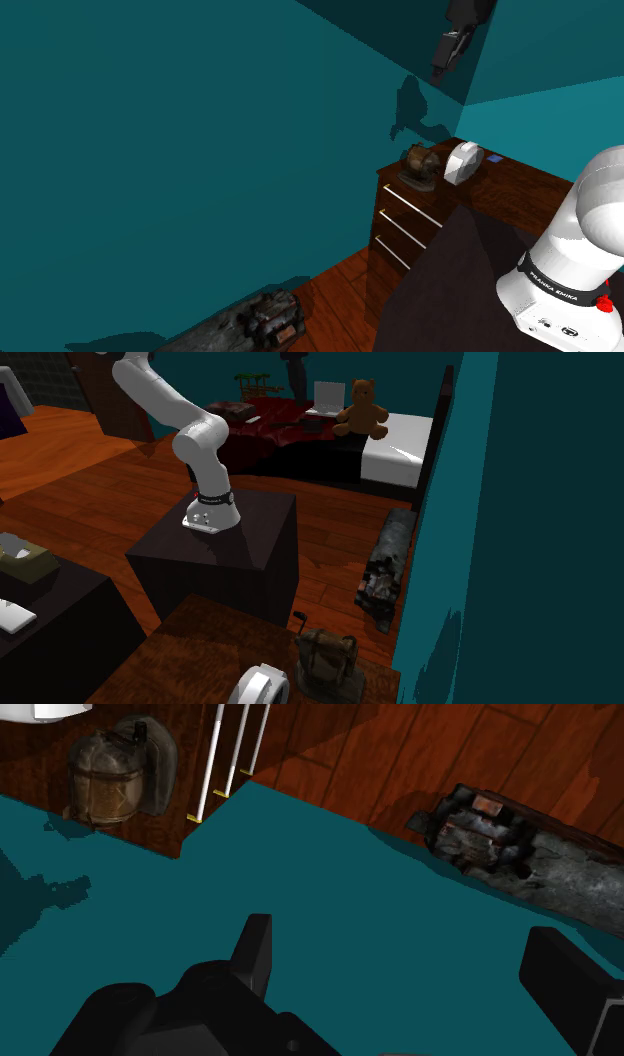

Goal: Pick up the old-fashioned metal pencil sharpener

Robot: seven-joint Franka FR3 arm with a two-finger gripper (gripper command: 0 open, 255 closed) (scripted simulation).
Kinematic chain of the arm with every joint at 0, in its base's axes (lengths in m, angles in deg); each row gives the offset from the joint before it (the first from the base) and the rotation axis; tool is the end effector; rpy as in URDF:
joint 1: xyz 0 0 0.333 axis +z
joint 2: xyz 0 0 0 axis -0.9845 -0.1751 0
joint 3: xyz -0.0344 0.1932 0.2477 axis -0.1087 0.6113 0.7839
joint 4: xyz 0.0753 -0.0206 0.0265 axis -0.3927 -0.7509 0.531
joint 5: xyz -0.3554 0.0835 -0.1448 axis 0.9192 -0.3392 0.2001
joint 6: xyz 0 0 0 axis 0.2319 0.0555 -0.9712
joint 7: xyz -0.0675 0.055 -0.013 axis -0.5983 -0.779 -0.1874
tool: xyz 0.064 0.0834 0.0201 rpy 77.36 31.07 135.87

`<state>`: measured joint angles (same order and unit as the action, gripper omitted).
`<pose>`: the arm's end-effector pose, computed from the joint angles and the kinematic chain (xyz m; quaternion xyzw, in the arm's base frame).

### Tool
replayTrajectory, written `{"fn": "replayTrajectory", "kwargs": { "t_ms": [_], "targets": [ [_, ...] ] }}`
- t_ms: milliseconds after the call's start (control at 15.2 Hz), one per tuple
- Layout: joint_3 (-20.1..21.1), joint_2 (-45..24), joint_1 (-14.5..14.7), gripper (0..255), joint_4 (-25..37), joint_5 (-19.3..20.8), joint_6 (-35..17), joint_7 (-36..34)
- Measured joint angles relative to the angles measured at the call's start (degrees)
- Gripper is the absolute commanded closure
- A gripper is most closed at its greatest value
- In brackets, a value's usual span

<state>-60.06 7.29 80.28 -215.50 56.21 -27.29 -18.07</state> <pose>0.3183 -0.0181 0.6156 0.9941 0.0416 0.0840 0.0540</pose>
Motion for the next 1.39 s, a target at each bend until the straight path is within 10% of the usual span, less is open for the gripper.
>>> {"fn": "replayTrajectory", "kwargs": {
  "t_ms": [1386],
  "targets": [
    [-17.83, -24.80, -7.06, 0, -3.74, 0.85, -25.22, 6.44]
  ]
}}
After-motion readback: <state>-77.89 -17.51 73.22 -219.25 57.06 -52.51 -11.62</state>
